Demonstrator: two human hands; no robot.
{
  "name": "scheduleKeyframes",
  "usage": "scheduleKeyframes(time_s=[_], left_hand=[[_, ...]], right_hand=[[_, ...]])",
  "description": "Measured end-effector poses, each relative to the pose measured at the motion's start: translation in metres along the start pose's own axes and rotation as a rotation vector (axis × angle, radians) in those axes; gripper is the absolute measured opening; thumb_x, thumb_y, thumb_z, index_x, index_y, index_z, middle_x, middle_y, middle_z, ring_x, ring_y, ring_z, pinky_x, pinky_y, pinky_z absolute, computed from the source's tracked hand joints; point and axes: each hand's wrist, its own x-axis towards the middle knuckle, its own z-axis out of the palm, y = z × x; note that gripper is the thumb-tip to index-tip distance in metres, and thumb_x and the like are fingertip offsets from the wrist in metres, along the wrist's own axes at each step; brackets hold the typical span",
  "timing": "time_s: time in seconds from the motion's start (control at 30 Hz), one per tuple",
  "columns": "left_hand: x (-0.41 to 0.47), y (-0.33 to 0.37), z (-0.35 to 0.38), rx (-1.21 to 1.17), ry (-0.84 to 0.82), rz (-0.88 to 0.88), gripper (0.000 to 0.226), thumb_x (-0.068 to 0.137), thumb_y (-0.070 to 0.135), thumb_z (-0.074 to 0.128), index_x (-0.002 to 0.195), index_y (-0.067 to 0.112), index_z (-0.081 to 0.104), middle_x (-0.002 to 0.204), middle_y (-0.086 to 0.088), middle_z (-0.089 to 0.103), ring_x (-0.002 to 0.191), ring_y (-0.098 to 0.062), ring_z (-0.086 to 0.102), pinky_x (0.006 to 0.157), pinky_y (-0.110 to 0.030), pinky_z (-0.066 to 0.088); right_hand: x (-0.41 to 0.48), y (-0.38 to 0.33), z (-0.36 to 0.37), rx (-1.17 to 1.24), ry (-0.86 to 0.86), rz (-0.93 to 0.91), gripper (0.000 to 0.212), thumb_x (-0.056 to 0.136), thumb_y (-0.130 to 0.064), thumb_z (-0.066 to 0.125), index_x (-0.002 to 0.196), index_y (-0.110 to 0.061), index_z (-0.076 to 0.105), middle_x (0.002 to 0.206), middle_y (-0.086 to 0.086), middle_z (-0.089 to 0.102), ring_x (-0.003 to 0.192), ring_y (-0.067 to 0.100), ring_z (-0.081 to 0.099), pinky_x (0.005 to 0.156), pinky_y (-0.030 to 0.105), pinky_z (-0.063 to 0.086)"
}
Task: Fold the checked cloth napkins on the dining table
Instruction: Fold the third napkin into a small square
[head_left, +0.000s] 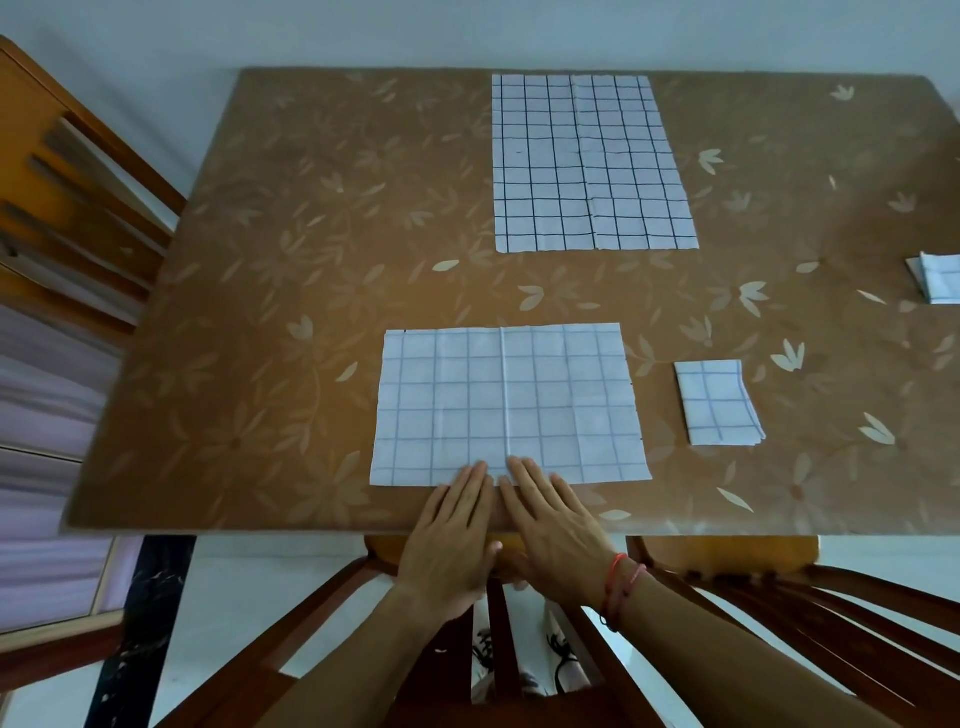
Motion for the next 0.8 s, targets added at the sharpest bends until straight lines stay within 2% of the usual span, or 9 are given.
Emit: scheduleKeyframes(time_s=[0.13,0.27,0.4,0.43,0.53,0.63,0.7,0.8], left_hand=[[-0.006,-0.009,-0.001,-0.010,0.025,-0.067,0.067,0.094,0.045,0.030,0.147,0.004,0.032,0.155,-0.013,0.030,0.143,-0.026,0.029,0.109,-0.044,0.038],[-0.015,-0.026,0.000,0.020,0.025,-0.146,0.067,0.097,0.048,0.023,0.149,0.005,0.025,0.158,-0.012,0.023,0.146,-0.025,0.022,0.111,-0.044,0.034],[-0.025,-0.045,0.004,0.021,0.021,-0.225,0.070,0.097,0.050,0.019,0.151,0.005,0.017,0.160,-0.010,0.012,0.148,-0.023,0.009,0.115,-0.045,0.027],[-0.028,-0.048,0.004,0.015,0.021,-0.242,0.071,0.097,0.050,0.018,0.151,0.004,0.017,0.160,-0.010,0.011,0.148,-0.023,0.008,0.116,-0.046,0.026],[-0.032,-0.055,0.004,-0.008,0.019,-0.275,0.074,0.096,0.051,0.015,0.150,0.002,0.014,0.160,-0.012,0.009,0.149,-0.022,0.005,0.118,-0.045,0.020],[-0.033,-0.056,0.005,-0.028,0.021,-0.296,0.075,0.095,0.052,0.014,0.151,0.002,0.012,0.160,-0.012,0.006,0.149,-0.022,0.001,0.119,-0.045,0.016],[-0.033,-0.054,0.005,-0.036,0.017,-0.307,0.077,0.094,0.054,0.013,0.151,0.002,0.013,0.160,-0.013,0.006,0.149,-0.023,0.001,0.119,-0.046,0.016],[-0.030,-0.048,0.002,-0.043,0.019,-0.333,0.081,0.093,0.057,0.012,0.151,0.000,0.017,0.160,-0.015,0.009,0.148,-0.025,0.004,0.118,-0.046,0.015]], right_hand=[[-0.008,0.011,-0.003,-0.023,-0.047,0.022,0.080,0.087,-0.055,0.050,0.142,0.002,0.043,0.153,0.021,0.035,0.141,0.034,0.037,0.105,0.050,0.045],[-0.024,0.030,-0.003,-0.037,-0.067,0.070,0.081,0.089,-0.056,0.048,0.143,0.004,0.043,0.154,0.021,0.034,0.142,0.034,0.035,0.106,0.050,0.044],[-0.042,0.049,-0.005,-0.062,-0.094,0.140,0.082,0.099,-0.060,0.018,0.145,0.003,0.039,0.156,0.020,0.031,0.143,0.033,0.033,0.109,0.050,0.039],[-0.048,0.055,-0.005,-0.066,-0.101,0.165,0.083,0.098,-0.061,0.015,0.146,0.003,0.038,0.156,0.020,0.031,0.143,0.033,0.033,0.110,0.049,0.037],[-0.065,0.071,-0.003,-0.079,-0.116,0.238,0.083,0.095,-0.062,0.026,0.147,0.003,0.036,0.157,0.020,0.029,0.143,0.034,0.033,0.111,0.050,0.033],[-0.075,0.081,-0.004,-0.085,-0.135,0.293,0.085,0.096,-0.062,0.015,0.146,0.003,0.037,0.155,0.020,0.032,0.142,0.034,0.034,0.110,0.049,0.032],[-0.076,0.082,-0.004,-0.085,-0.133,0.305,0.084,0.094,-0.062,0.025,0.145,0.004,0.038,0.154,0.020,0.033,0.140,0.034,0.037,0.109,0.049,0.031],[-0.074,0.080,-0.005,-0.048,-0.142,0.320,0.086,0.091,-0.060,0.036,0.150,0.002,0.027,0.159,0.018,0.022,0.145,0.033,0.026,0.113,0.049,0.021]])
